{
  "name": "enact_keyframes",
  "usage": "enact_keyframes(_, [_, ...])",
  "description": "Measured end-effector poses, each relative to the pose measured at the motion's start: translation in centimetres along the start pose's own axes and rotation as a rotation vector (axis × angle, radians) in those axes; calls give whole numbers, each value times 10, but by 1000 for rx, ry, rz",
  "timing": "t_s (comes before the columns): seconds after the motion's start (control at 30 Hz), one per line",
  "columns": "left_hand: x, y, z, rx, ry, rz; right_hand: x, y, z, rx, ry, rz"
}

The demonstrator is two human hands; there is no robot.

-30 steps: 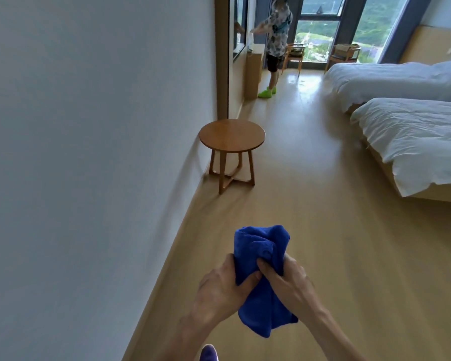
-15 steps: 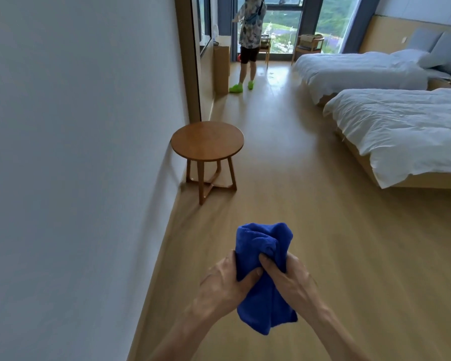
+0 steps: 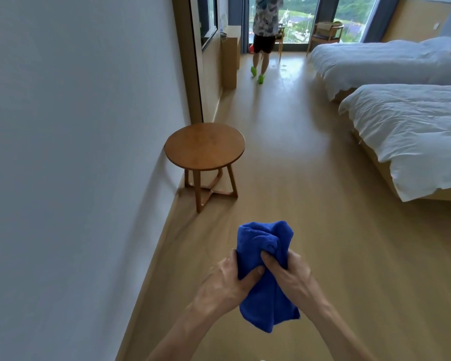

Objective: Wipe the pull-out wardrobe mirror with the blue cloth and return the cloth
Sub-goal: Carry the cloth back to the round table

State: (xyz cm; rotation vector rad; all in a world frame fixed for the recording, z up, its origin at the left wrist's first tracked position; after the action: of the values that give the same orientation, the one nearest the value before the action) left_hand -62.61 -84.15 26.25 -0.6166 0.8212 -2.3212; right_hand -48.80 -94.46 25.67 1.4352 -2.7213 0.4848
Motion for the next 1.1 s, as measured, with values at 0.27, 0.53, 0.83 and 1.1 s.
enact_keyframes(0.27, [-85,11,41,71,-43,26,-91,-56,-4,28,-18,-55])
enact_keyframes(0.53, [-183,-9,37,54,-45,49,-190,-63,-12,11,4,-88])
enact_keyframes(0.83, [-314,-56,28,105,-20,19,-318,-59,-42,19,20,-58])
enact_keyframes(1.1, [-404,-75,28,68,-38,23,-410,-66,-51,10,26,-84])
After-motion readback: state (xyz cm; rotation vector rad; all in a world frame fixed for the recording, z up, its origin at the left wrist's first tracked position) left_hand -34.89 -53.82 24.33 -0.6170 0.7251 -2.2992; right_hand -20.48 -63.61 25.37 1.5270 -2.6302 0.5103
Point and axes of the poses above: each hand's wrist, its own x-axis away from the middle knuckle, its own y-axis out of the palm, z = x × y, the point moved 4 cm from there along -x, towards the middle knuckle, and after that the axes turned 4 degrees about -x, right-handed, at the moved point
